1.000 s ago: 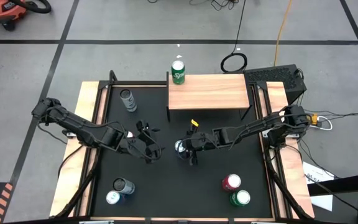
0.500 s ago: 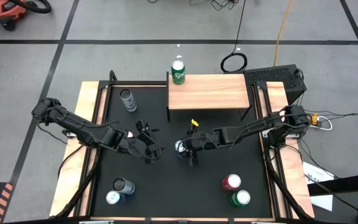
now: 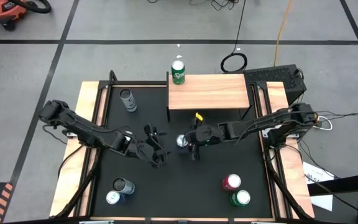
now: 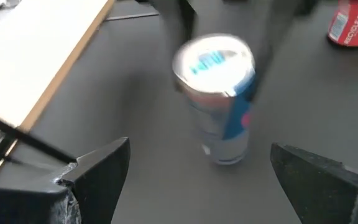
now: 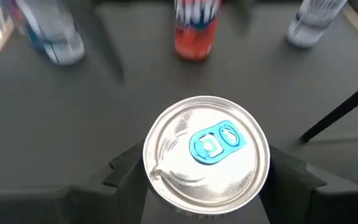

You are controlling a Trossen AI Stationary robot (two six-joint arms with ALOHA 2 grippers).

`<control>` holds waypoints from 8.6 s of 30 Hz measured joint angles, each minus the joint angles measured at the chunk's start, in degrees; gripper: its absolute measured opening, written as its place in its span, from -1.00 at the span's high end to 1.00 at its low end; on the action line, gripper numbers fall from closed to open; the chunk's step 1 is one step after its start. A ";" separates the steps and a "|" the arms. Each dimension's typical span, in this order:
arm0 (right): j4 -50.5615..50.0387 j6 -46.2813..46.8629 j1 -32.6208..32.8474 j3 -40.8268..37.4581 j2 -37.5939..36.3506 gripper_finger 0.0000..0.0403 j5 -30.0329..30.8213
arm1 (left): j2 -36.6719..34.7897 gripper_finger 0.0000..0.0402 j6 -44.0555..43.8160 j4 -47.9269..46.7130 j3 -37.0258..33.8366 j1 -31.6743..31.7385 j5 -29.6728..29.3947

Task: Place canned beverage on shelf
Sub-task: Put the top blue soda can on the shelf

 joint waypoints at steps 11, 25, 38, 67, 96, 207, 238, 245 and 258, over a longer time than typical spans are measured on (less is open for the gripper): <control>-1.66 -3.28 0.72 0.04 -5.42 -0.15 -0.20 | 7.90 -0.91 6.37 20.65 0.02 4.56 9.34; -1.85 -7.23 1.31 0.04 -5.85 -0.18 0.02 | 9.17 -0.29 6.33 25.44 0.00 9.40 16.12; -3.91 -6.90 1.27 0.04 -9.94 -0.18 -0.06 | 9.08 -0.17 7.87 28.48 0.15 9.73 16.35; -7.06 -1.68 -0.98 0.26 -18.27 -0.55 15.29 | 8.29 -0.18 20.95 35.68 3.66 20.93 17.06; -15.53 -1.25 -1.44 0.09 -25.63 -0.54 21.22 | 17.45 -0.18 18.02 42.73 10.56 40.84 28.55; -16.34 -18.50 -35.20 16.00 -10.53 0.78 -14.38 | 6.81 -0.78 24.03 26.54 7.36 30.39 -7.02; -13.59 -20.83 -38.03 16.09 -6.60 0.78 -14.80 | 6.81 -0.78 24.03 24.24 7.36 25.38 -13.97; -12.59 -21.53 -39.43 16.06 -6.52 0.78 -12.04 | 6.82 -0.78 24.03 23.72 7.36 25.34 -14.18; -7.81 -21.25 -43.78 16.04 -3.92 0.78 -13.57 | 4.86 -0.78 23.92 17.07 7.36 23.31 -20.30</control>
